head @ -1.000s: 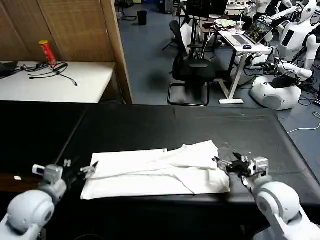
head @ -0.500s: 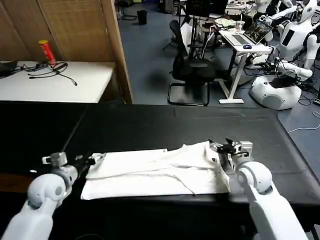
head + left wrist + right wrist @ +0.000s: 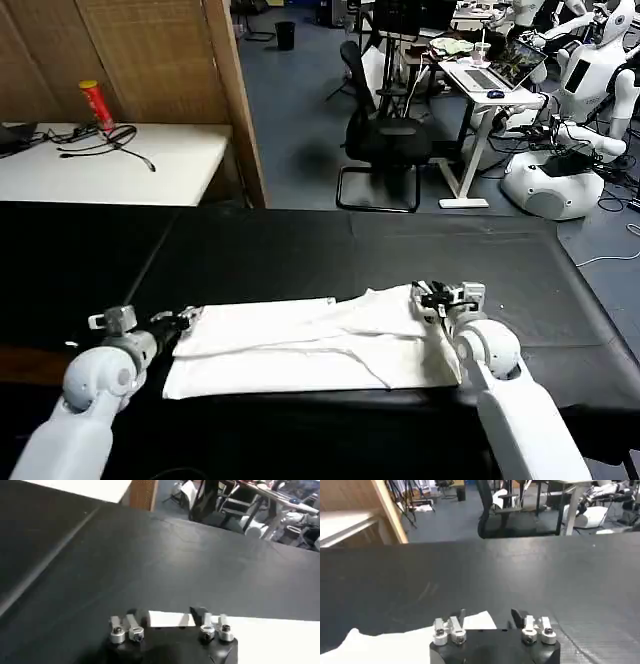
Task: Fold and organize the clothes.
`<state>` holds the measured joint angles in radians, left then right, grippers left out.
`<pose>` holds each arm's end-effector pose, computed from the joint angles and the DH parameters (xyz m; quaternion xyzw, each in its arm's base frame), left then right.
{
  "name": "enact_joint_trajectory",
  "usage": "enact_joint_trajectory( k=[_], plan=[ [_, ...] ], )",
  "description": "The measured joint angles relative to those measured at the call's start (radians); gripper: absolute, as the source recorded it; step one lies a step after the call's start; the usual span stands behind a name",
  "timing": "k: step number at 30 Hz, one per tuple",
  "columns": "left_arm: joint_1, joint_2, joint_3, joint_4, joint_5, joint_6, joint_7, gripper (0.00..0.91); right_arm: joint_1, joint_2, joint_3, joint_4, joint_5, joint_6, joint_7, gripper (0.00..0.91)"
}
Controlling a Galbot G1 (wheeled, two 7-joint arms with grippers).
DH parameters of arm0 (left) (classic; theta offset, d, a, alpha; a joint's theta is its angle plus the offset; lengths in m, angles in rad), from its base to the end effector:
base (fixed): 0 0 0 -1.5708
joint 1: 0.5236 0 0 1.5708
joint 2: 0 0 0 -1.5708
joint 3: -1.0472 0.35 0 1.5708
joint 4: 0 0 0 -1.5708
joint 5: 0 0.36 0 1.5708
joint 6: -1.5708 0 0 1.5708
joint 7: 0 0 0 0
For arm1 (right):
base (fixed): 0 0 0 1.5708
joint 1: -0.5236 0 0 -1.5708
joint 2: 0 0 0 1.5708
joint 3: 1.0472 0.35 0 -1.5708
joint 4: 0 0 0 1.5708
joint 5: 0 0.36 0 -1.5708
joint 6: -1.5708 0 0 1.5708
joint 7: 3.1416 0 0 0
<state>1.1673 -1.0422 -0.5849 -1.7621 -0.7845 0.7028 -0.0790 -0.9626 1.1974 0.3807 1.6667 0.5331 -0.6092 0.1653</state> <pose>0.3224 0.1607 -0.2728 -0.0310 -0.9445 0.0968 0.3125 0.3798 -0.0676 -0.2813 0.0284 -0.9676 -0.0285 0.2493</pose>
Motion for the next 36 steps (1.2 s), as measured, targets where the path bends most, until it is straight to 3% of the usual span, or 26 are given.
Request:
enact_joint_trajectory(
  k=[13, 27, 28, 29, 30, 36],
  plan=[
    [-0.008, -0.010, 0.049, -0.008, 0.201, -0.072, 0.082, 0.000, -0.067, 0.040, 0.049, 0.069, -0.105, 0.049, 0.029, 0.049],
    [-0.108, -0.011, 0.144, 0.049, 0.226, -0.104, 0.081, 0.000, -0.145, 0.056, 0.111, 0.118, -0.139, 0.041, 0.023, 0.059],
    [-0.110, -0.011, 0.145, 0.051, 0.227, -0.111, 0.083, 0.263, -0.147, 0.055, 0.113, 0.121, -0.138, 0.040, 0.018, 0.078],
    [-0.113, -0.011, 0.147, 0.053, 0.228, -0.117, 0.084, 0.878, -0.149, 0.052, 0.114, 0.125, -0.136, 0.036, 0.007, 0.166],
    [-0.114, -0.011, 0.147, 0.053, 0.228, -0.122, 0.086, 0.878, -0.152, 0.047, 0.115, 0.130, -0.130, 0.030, -0.007, 0.878],
    [-0.102, 0.003, 0.136, 0.037, 0.266, -0.171, 0.112, 0.878, -0.170, 0.006, 0.129, 0.174, -0.089, 0.021, -0.058, 0.878]
  ],
)
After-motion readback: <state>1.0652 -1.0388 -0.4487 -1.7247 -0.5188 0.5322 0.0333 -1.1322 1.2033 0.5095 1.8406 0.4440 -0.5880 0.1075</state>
